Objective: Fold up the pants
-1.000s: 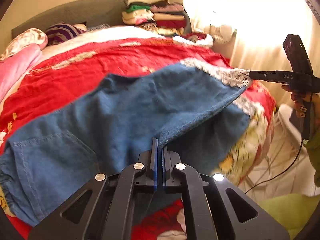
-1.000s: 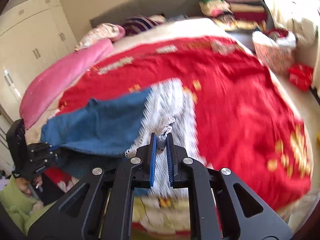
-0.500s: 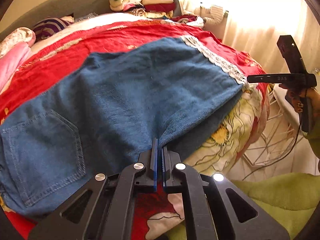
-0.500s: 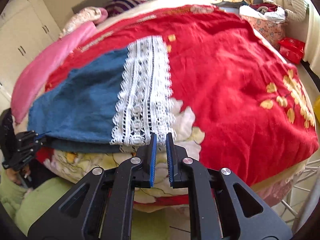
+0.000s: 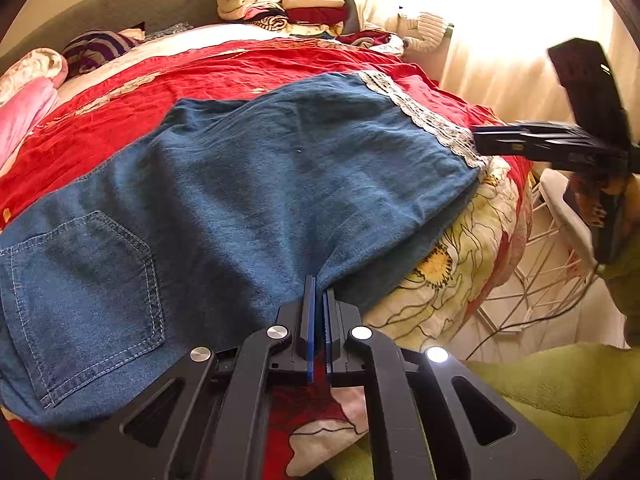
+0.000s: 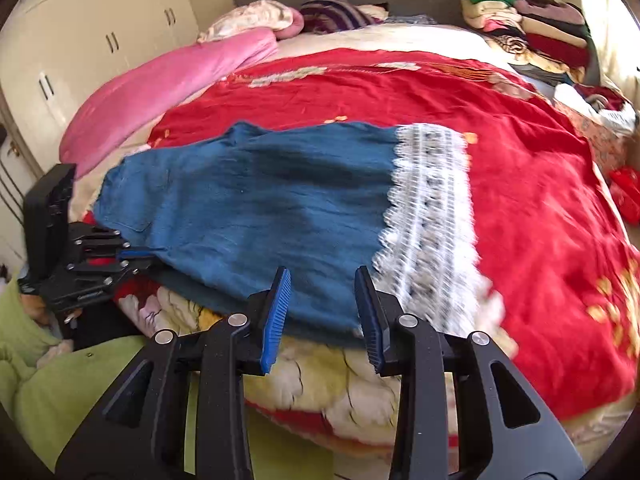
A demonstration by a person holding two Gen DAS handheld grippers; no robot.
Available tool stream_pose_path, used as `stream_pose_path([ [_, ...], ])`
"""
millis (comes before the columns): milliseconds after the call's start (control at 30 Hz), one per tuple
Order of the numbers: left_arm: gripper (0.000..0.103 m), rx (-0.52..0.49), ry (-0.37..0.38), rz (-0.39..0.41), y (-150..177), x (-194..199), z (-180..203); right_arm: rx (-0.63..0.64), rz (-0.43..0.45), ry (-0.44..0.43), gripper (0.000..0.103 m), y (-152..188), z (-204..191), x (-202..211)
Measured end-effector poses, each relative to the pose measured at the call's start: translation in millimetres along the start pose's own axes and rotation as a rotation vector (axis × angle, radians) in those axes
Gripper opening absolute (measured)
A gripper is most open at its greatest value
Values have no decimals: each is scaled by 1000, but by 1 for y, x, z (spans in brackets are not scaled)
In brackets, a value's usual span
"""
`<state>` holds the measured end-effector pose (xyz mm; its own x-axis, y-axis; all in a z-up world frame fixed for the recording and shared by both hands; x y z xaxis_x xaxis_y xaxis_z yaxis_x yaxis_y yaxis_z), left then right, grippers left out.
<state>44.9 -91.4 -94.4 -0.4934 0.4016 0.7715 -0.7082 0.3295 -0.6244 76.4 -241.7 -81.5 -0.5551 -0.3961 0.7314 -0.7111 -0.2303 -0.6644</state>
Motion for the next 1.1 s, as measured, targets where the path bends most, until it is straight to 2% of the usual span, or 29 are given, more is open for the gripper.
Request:
stream_pose_path([
  [33, 6, -4, 1, -1, 1, 1, 0, 6, -33, 32, 32, 1, 3, -11],
  [67, 8, -2, 2, -2, 1, 3, 0, 2, -81, 100, 32, 6, 12, -21],
  [100, 14, 2, -1, 0, 2, 6, -1, 6, -130, 148, 31, 14, 22, -30],
  [167, 28, 15, 7, 18, 2, 17, -5, -12, -139, 133, 30, 24, 32, -33],
  [233, 48, 48, 3, 62, 0, 35, -17, -33, -118, 113, 30, 25, 35, -30],
  [300, 54, 91, -39, 101, -4, 53, -34, -25, -118, 117, 31, 25, 35, -30],
  [367, 59, 166, -110, 147, -4, 77, -61, -22, -108, 113, 33, 22, 32, -26],
  [400, 66, 198, -144, 158, -3, 85, -73, -23, -88, 102, 35, 19, 29, -21],
  [433, 73, 250, -204, 168, 1, 96, -91, -19, -63, 89, 35, 16, 25, -16],
  [500, 78, 369, -317, 171, 12, 113, -129, -2, -22, 75, 39, 10, 17, -8],
  [567, 86, 458, -364, 172, 23, 121, -153, 11, -1, 70, 41, 4, 11, -5],
  [600, 93, 495, -388, 165, 29, 123, -164, 17, 8, 68, 42, 2, 9, -4],
  [633, 95, 533, -417, 148, 35, 124, -176, 20, 12, 67, 43, 0, 9, -4],
  [700, 94, 571, -408, 120, 40, 113, -188, 18, 0, 73, 43, 0, 12, -7],
  [733, 90, 567, -400, 120, 39, 107, -189, 14, -11, 80, 44, 1, 14, -10],
  [767, 78, 553, -397, 124, 39, 103, -189, 8, -22, 88, 44, 3, 18, -13],
  [800, 43, 541, -392, 122, 37, 97, -187, -7, -45, 97, 44, 6, 24, -17],
  [900, 41, 571, -389, 152, 34, 96, -198, -37, -97, 100, 43, 17, 34, -25],
  [967, 41, 562, -442, 169, 34, 106, -204, -28, -98, 102, 43, 21, 34, -26],
  [1000, 43, 556, -471, 172, 34, 110, -208, -22, -100, 106, 43, 22, 34, -27],
  [1067, 49, 598, -460, 178, 42, 112, -218, -15, -105, 116, 43, 24, 33, -30],
  [1100, 56, 613, -456, 178, 45, 110, -222, -7, -108, 123, 43, 24, 32, -32],
])
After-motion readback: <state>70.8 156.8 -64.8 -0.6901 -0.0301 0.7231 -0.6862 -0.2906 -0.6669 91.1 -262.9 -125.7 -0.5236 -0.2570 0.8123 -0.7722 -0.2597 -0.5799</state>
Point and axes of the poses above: each gripper's, at about its wrist camera, not at the fingertips, and x roughly against the way its jaws point, z to its right, y to its underside, the point moved 5 cm from there along -x, roughly the way its jaws point, and after that the axes turned 1 degree about y, right-handed, at the moved point
